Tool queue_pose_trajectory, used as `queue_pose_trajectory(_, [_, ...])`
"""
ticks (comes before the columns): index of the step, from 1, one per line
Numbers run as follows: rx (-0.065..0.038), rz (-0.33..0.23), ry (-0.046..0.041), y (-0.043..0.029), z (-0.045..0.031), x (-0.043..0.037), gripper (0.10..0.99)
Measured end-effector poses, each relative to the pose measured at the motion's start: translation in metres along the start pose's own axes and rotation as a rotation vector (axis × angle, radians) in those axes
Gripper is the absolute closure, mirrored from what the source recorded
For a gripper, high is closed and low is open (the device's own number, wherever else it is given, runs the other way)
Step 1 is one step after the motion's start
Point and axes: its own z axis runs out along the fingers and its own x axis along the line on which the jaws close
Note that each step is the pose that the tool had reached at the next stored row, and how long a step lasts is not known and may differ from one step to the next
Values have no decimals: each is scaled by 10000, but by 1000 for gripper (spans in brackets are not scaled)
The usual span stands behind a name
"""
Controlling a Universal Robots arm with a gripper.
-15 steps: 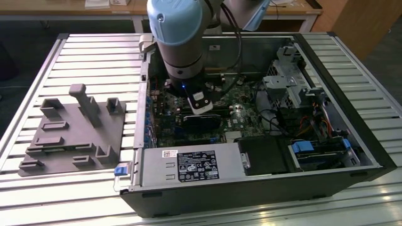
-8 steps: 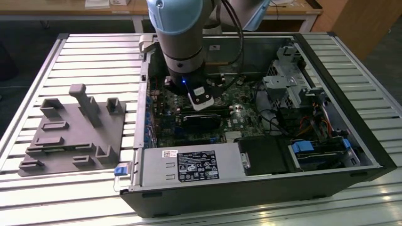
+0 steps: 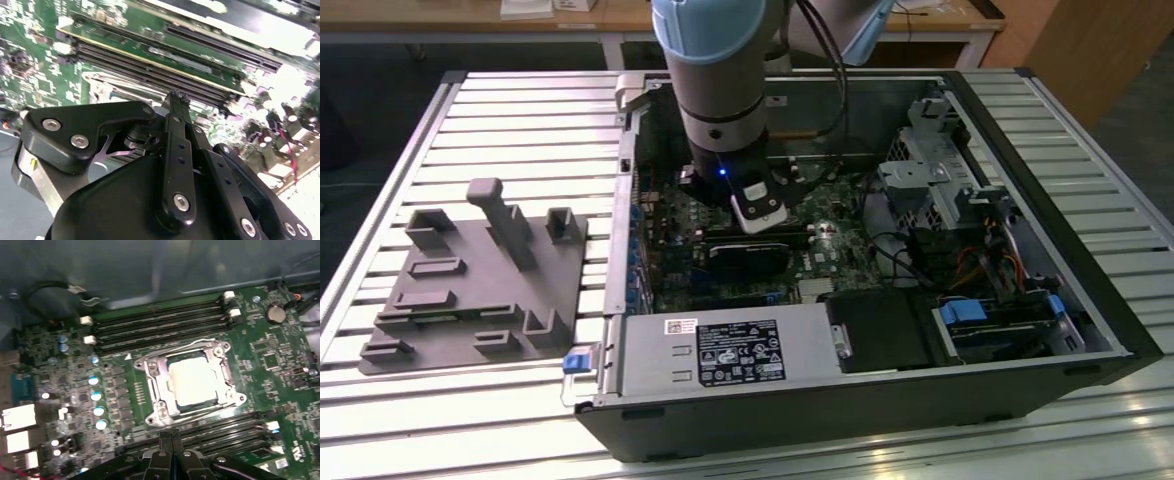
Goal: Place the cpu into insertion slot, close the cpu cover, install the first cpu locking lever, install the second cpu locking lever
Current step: 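Install the second cpu locking lever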
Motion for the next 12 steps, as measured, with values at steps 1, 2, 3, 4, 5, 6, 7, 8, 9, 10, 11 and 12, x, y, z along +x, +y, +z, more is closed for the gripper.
queue_pose_trajectory(1, [17,6,-5,6,3,-24,980])
queue_pose_trajectory(2, [34,11,-9,12,7,-50,980])
queue_pose_trajectory(3, [50,14,-12,19,11,-77,980])
queue_pose_trajectory(4, [66,17,-15,27,15,-106,980])
queue_pose_trajectory(5, [78,20,-14,35,20,-135,980])
queue_pose_trajectory(6, [90,20,-11,43,24,-162,980])
queue_pose_trajectory(7, [99,21,-9,52,28,-187,980])
queue_pose_trajectory(8, [108,20,-7,63,33,-209,980])
queue_pose_trajectory(9, [119,19,-6,77,38,-225,980])
queue_pose_trajectory(10, [148,19,-5,121,49,-238,980])
queue_pose_trajectory(11, [160,18,-6,146,56,-240,980])
queue_pose_trajectory(12, [191,14,-8,194,67,-243,980])
